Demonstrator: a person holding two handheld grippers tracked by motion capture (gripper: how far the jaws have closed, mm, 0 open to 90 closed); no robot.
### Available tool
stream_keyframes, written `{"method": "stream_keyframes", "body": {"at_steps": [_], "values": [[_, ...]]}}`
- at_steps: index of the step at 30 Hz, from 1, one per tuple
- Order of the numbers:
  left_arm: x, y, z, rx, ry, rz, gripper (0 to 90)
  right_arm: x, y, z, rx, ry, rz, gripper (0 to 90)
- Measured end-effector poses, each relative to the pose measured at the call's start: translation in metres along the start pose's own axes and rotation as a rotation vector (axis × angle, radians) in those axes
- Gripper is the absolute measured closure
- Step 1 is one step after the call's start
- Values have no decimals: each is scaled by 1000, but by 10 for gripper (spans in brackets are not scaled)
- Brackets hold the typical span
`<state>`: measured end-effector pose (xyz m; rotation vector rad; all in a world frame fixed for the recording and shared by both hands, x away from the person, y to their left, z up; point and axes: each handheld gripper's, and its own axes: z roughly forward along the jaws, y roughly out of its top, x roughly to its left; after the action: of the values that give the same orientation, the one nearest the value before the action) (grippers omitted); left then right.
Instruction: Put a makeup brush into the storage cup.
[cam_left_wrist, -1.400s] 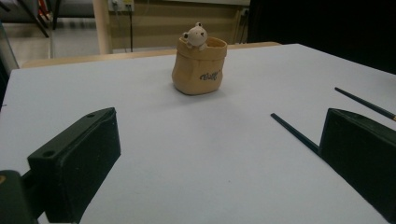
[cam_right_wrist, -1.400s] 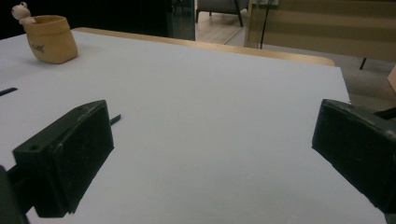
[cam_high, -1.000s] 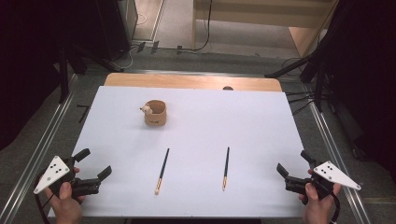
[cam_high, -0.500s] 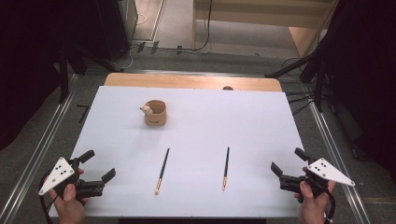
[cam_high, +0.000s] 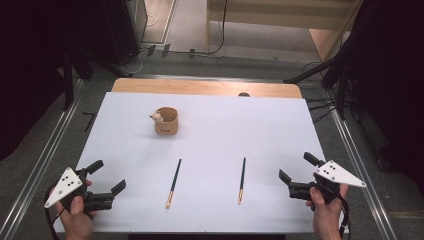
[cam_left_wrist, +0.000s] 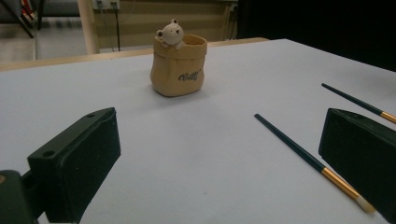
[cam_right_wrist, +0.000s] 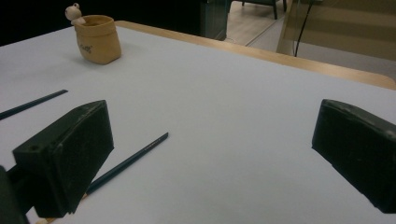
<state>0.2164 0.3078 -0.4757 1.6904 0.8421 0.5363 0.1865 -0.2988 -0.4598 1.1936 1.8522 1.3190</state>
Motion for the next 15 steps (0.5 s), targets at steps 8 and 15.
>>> {"method": "stream_keyframes", "body": {"at_steps": [8,15], "values": [[2,-1,-2,2,4,1,0,10,9,11,19,30,-14,0],[1,-1,-1,4,1,2,0,17,16,22,26,53,-21,0]]}}
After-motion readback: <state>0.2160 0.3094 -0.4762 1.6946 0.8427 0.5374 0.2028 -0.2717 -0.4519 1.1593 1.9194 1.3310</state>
